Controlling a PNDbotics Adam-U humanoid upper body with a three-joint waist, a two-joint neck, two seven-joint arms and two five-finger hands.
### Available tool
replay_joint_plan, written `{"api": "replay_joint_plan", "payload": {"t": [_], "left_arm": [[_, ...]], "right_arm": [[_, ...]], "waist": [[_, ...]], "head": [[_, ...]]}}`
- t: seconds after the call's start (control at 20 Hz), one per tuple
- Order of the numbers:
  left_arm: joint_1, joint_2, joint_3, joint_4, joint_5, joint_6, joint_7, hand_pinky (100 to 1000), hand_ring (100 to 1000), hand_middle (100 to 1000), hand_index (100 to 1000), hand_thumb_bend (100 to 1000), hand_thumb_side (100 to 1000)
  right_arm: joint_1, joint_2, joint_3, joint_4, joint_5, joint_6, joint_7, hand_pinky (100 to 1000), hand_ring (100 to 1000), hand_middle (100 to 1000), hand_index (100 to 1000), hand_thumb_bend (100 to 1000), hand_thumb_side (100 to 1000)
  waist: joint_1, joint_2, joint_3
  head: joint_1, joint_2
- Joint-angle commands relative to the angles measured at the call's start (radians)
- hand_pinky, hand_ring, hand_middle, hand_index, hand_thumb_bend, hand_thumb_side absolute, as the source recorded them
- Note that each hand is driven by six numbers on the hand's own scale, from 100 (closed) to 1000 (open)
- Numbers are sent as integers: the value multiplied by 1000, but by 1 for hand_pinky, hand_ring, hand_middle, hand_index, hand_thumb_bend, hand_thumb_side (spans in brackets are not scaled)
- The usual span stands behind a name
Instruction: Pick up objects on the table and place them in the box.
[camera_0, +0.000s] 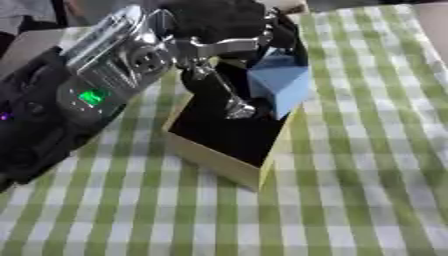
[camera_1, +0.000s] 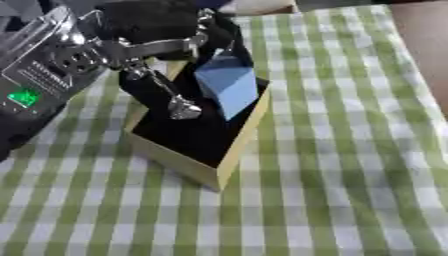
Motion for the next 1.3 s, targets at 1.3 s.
{"api": "replay_joint_plan", "payload": {"t": [1.3], "left_arm": [[78, 50, 57, -99, -266, -97, 74, 579, 465, 385, 495, 232, 100]], "right_arm": [[5, 11, -14, -19, 9, 10, -12, 681, 715, 667, 849, 100, 1000]], "waist": [[-10, 15, 4]], "head": [[-32, -36]]}}
